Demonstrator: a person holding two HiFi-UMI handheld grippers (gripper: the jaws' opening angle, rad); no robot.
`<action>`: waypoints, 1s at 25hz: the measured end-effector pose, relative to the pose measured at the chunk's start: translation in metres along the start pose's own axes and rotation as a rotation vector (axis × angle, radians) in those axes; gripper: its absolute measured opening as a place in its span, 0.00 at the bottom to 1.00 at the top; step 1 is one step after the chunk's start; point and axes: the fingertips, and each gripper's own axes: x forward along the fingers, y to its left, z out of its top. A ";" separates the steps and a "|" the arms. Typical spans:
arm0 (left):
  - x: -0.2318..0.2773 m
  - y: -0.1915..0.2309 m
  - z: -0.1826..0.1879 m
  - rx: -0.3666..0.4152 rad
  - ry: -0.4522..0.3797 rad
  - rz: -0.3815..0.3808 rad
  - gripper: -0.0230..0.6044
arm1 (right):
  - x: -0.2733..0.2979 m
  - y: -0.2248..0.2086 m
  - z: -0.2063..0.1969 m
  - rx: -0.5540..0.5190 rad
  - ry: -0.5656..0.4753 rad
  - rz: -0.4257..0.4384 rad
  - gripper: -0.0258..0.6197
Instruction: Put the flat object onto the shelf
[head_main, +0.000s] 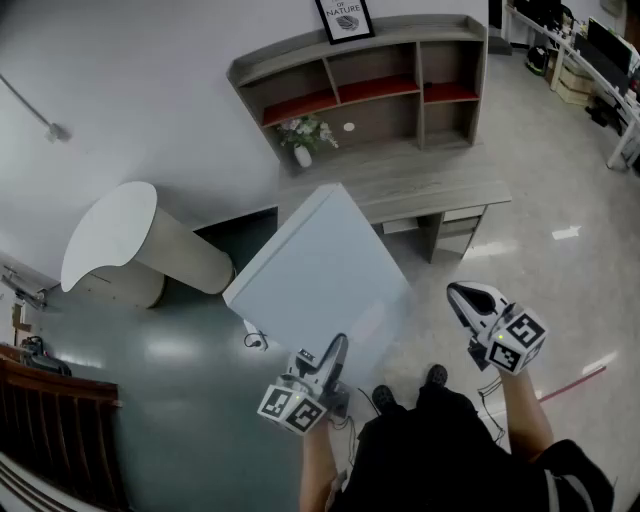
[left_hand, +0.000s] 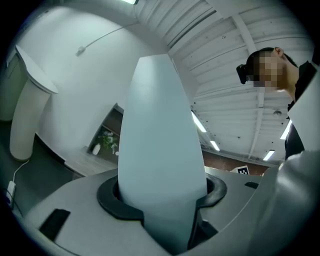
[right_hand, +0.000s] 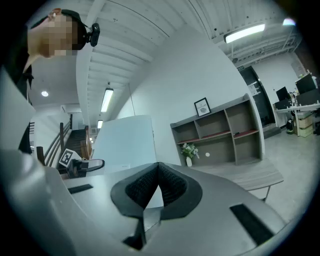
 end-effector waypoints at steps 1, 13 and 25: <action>-0.008 0.002 0.003 0.005 0.001 -0.003 0.46 | 0.001 0.009 0.000 -0.002 -0.001 -0.001 0.06; -0.053 0.033 0.021 0.006 0.009 -0.037 0.46 | 0.026 0.073 -0.007 -0.004 0.002 -0.034 0.06; -0.055 0.061 0.012 -0.042 0.048 -0.054 0.46 | 0.040 0.086 -0.019 0.008 0.022 -0.061 0.06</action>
